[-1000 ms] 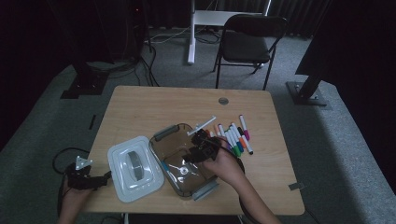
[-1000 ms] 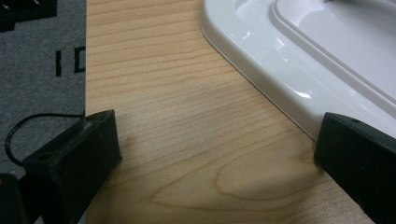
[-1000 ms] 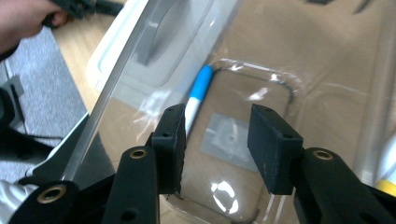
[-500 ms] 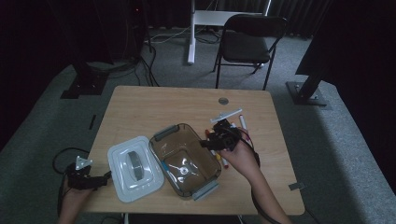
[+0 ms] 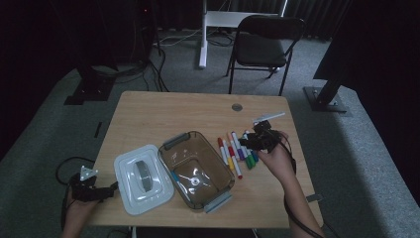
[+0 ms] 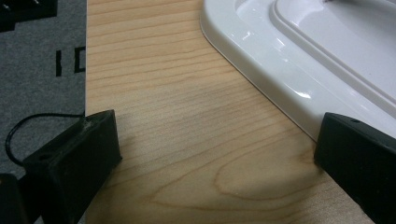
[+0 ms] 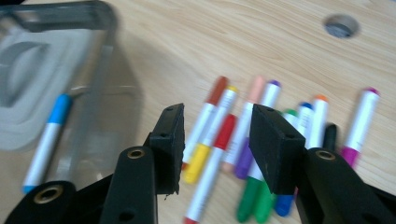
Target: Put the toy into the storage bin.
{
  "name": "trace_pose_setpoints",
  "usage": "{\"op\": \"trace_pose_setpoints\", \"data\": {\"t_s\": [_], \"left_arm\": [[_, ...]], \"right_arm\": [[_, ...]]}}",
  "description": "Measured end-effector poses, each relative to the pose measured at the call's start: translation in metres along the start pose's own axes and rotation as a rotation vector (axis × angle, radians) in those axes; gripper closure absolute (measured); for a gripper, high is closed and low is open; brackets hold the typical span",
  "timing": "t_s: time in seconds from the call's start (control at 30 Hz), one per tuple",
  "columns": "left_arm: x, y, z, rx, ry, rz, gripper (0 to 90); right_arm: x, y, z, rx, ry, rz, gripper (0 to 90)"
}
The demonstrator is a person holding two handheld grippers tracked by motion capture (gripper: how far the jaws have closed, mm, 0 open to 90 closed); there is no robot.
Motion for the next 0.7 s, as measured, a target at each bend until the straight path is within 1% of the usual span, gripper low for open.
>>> {"op": "trace_pose_setpoints", "data": {"t_s": [0.07,0.23,0.33,0.37,0.43,0.47,0.5,0.53,0.57,0.63,0.67,0.7], "left_arm": [[0.000,0.000,0.000,0.000,0.000,0.000,0.7],[0.000,0.000,0.000,0.000,0.000,0.000,0.7],[0.000,0.000,0.000,0.000,0.000,0.000,0.7],[0.000,0.000,0.000,0.000,0.000,0.000,0.7],[0.000,0.000,0.000,0.000,0.000,0.000,0.7],[0.000,0.000,0.000,0.000,0.000,0.000,0.7],[0.000,0.000,0.000,0.000,0.000,0.000,0.7],[0.000,0.000,0.000,0.000,0.000,0.000,0.7],[0.000,0.000,0.000,0.000,0.000,0.000,0.7],[0.000,0.000,0.000,0.000,0.000,0.000,0.7],[0.000,0.000,0.000,0.000,0.000,0.000,0.7],[0.000,0.000,0.000,0.000,0.000,0.000,0.7]], "right_arm": [[-0.014,0.005,0.000,-0.002,0.022,-0.036,55.5],[-0.049,0.016,-0.003,0.012,0.078,-0.099,56.5],[-0.068,0.022,-0.007,0.023,0.111,-0.128,56.6],[-0.073,0.023,-0.009,0.022,0.113,-0.133,57.2],[-0.084,0.026,-0.012,0.029,0.144,-0.143,57.2],[-0.084,0.026,-0.012,0.029,0.144,-0.143,57.2],[-0.089,0.027,-0.014,0.029,0.148,-0.149,56.6],[-0.096,0.027,-0.017,0.023,0.170,-0.154,56.6],[-0.100,0.028,-0.020,0.028,0.177,-0.166,57.4],[-0.106,0.029,-0.024,0.033,0.175,-0.187,58.8],[-0.106,0.029,-0.024,0.033,0.175,-0.187,58.8],[-0.110,0.030,-0.027,0.038,0.181,-0.195,59.5]]}}
Point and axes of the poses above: each handheld gripper's, and its own axes: z roughly backward along the jaws, y roughly out of its underside, x roughly to its left, the point moved 6 cm from there along -z, roughly forward along the jaws, and after that the axes turned 11 degrees about -y, right-handed, at the moved point
